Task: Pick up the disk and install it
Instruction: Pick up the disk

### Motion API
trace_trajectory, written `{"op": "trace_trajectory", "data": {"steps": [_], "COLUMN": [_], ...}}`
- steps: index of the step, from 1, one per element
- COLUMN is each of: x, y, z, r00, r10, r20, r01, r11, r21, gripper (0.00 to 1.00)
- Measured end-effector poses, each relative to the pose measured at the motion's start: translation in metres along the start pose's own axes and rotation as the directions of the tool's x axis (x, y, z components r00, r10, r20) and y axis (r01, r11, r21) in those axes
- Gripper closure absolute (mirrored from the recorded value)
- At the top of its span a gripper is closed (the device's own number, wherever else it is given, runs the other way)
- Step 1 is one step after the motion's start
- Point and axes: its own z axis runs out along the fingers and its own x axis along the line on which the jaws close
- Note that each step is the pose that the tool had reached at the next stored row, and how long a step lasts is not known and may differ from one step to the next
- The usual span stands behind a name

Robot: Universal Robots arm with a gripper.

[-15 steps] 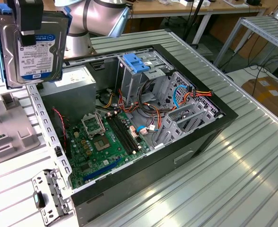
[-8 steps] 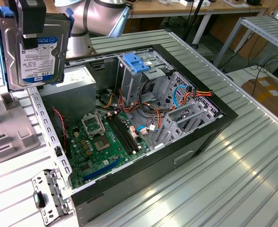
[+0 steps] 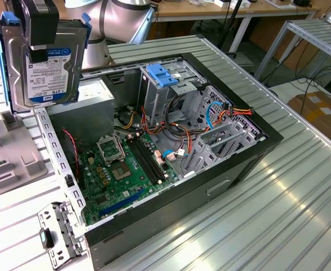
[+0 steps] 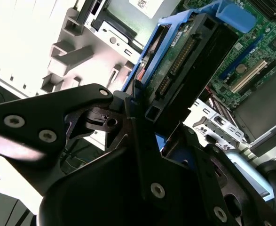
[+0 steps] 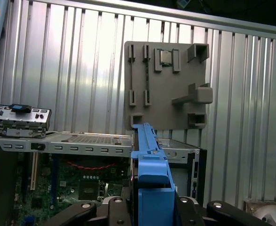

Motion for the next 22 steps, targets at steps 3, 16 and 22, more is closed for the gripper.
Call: {"op": "trace_trajectory", "data": {"steps": [3, 16, 22], "x": [0.0035, 0.0227, 0.0301], "y": [-0.0001, -0.0004, -0.0007], "z": [-0.0003, -0.0024, -0.0031], "r00": [1.0000, 1.0000, 1.0000], "r10": [0.000, 0.000, 0.000], "r20": [0.0000, 0.0000, 0.0001], "r01": [0.000, 0.000, 0.000], "r11": [1.0000, 1.0000, 1.0000], "r21": [0.0000, -0.0001, 0.0001], "gripper": [0.64, 0.64, 0.64]}}
